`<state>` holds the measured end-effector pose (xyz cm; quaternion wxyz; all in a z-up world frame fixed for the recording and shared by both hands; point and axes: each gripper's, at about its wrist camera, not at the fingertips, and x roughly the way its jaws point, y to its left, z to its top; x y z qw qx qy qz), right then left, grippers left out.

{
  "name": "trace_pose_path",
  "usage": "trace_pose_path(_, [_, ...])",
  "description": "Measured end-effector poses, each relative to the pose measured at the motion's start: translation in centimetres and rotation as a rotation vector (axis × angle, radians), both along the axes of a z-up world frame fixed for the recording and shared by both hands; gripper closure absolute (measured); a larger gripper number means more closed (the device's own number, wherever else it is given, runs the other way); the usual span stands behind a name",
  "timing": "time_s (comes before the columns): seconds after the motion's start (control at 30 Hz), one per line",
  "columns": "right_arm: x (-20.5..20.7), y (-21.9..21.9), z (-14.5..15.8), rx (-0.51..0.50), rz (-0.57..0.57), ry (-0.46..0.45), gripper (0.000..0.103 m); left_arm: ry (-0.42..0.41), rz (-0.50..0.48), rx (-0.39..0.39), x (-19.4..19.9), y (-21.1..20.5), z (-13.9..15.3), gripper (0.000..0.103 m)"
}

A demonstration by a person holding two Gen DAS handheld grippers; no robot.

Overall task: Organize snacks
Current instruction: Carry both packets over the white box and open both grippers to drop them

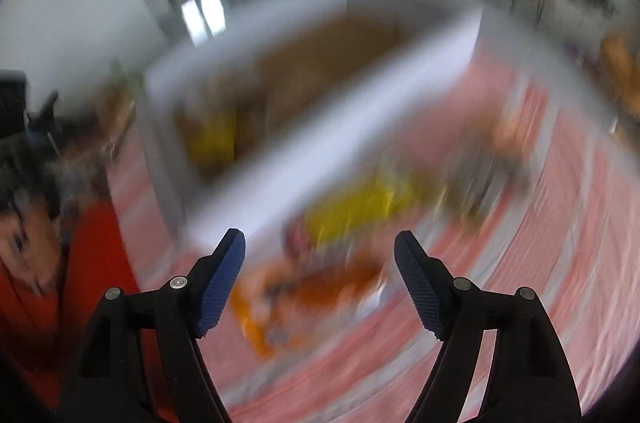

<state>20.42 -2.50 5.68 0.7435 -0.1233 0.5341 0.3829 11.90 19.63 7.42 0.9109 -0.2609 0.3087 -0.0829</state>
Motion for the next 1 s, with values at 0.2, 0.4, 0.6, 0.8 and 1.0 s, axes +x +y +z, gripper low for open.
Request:
trace_pose_path(0.2, [0.8,-6.3,-8.3,0.184,-0.478,0.370,0.024,0.031,-0.019,-0.017,-0.1,-1.0,-1.8,0.068])
trace_pose_path(0.4, [0.6,-1.3,-9.2,-0.035,-0.512,0.161,0.019,0.019,-0.022,0.004,-1.0,-1.4,-1.6,0.067])
trace_pose_path(0.6, [-2.8,2.2,-8.9,-0.181,-0.314,-0.106,0.056,0.044,-0.015,-0.005,-1.3,-1.3,-2.5,0.067])
trace_pose_path(0.8, [-3.5,-4.1,-7.5,0.003,-0.375,0.024,0.076,0.062,-0.018,-0.025,-1.1,-1.6,-3.6,0.067])
trace_pose_path(1.0, [-3.4,-10.7,-6.1,0.358,-0.521,0.187,0.100,0.064,-0.029,-0.007,-0.9,-2.3,-3.2,0.067])
